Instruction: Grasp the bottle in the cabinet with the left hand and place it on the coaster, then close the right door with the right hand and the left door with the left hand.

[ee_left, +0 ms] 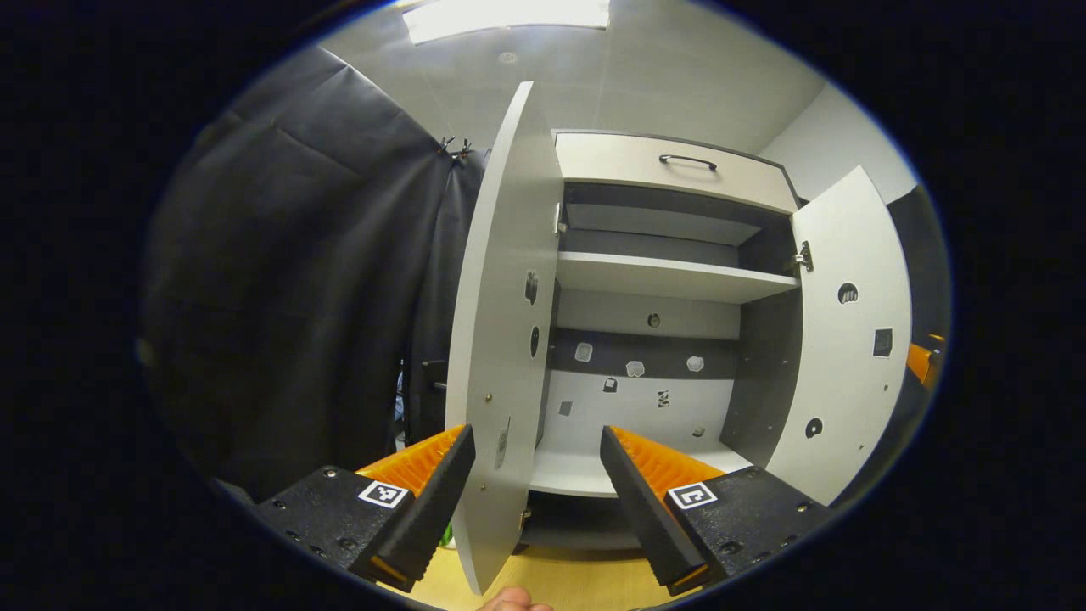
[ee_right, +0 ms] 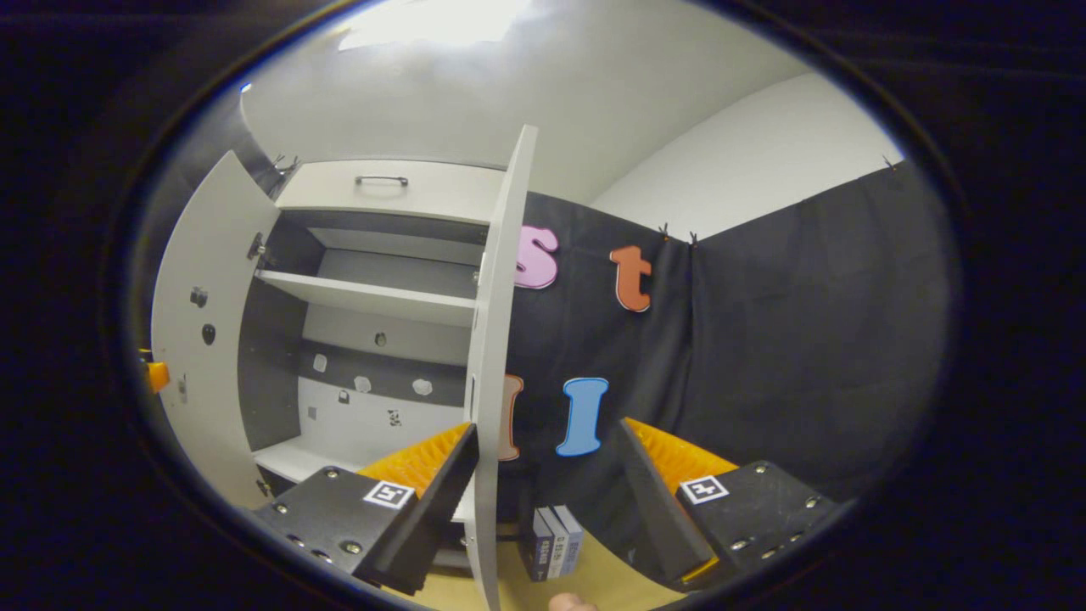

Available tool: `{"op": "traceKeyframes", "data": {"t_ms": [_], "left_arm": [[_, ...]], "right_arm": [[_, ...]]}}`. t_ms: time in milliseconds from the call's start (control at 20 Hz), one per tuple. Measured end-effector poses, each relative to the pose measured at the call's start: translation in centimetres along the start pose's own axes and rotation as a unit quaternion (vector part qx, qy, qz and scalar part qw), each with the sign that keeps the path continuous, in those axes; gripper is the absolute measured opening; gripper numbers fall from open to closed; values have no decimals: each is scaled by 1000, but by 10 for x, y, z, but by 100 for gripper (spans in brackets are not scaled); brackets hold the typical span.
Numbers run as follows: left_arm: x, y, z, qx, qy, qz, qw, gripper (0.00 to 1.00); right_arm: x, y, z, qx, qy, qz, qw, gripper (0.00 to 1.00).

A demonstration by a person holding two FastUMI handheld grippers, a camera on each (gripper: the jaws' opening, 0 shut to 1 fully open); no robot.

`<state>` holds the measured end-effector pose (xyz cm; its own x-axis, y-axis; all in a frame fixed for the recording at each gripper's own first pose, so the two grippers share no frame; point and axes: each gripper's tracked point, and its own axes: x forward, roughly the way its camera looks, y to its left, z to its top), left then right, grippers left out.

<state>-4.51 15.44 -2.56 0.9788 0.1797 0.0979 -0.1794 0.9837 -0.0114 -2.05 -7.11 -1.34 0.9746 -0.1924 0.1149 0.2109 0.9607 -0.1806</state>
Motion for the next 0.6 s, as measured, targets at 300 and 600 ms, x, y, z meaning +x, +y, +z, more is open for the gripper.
{"op": "traceKeyframes", "data": {"t_ms": [300, 600], "left_arm": [[4, 13, -8, -18, 12, 18, 1000, 95], [6, 19, -13, -37, 17, 27, 999, 93]], "right_arm": [[10, -13, -12, -21, 9, -17, 1000, 98], [14, -10, -17, 3, 24, 13, 1000, 96]]}}
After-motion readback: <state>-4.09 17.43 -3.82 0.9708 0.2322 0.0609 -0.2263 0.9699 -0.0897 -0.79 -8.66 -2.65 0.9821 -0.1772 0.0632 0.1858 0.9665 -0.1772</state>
